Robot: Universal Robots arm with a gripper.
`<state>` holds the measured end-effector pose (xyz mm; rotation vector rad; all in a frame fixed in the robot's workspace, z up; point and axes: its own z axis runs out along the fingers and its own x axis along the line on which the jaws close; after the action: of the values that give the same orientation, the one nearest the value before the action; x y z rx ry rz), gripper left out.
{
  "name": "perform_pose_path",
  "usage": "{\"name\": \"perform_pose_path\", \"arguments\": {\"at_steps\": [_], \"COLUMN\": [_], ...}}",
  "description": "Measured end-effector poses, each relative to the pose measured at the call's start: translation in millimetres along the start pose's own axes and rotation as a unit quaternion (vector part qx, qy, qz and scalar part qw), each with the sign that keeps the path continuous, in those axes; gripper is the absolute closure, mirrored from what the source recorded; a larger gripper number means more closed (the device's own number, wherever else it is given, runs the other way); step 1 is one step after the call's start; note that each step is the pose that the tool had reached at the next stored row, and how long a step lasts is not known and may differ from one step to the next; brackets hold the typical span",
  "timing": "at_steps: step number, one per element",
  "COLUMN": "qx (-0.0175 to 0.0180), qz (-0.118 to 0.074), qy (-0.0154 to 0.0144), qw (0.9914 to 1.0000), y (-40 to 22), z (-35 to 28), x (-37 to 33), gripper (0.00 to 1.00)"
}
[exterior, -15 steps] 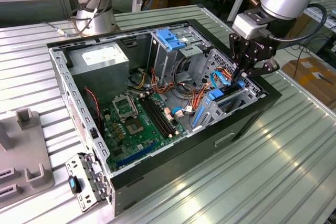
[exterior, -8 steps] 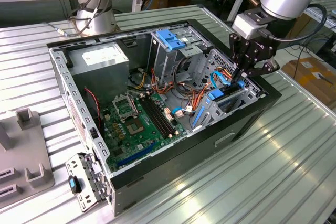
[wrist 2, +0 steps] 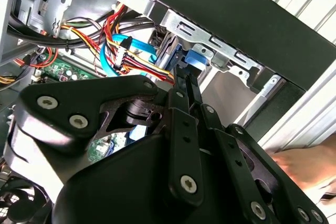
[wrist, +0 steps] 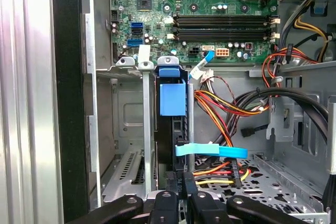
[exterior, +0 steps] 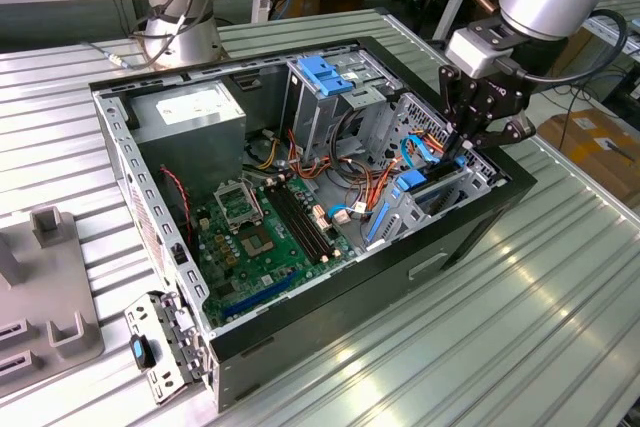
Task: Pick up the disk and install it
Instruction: 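Insert the second disk wire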
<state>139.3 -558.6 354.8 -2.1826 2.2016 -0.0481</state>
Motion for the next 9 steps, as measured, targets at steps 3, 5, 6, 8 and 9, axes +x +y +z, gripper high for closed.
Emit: {"name": "perform_pose_path", "arguments": {"at_steps": [3,5,6,8,9], "qx": [0.0000,0.0000,0.0000,0.0001,0.0001], "qz": [0.000,0.000,0.000,0.000,0.000], "qy": [0.0000,0.0000,0.0000,-0.0001,0.0000], "qw": [1.00000,1.00000,1.00000,1.00000,1.00000], "y": [0.0,0.0,0.0,1.4,2.1], "z": [0.0,0.0,0.0,0.2,0.2], "x": [0.2,0.2,0.2,0.3,0.0], "gripper": [0.84,0.84,0.84,0.84,0.84]}}
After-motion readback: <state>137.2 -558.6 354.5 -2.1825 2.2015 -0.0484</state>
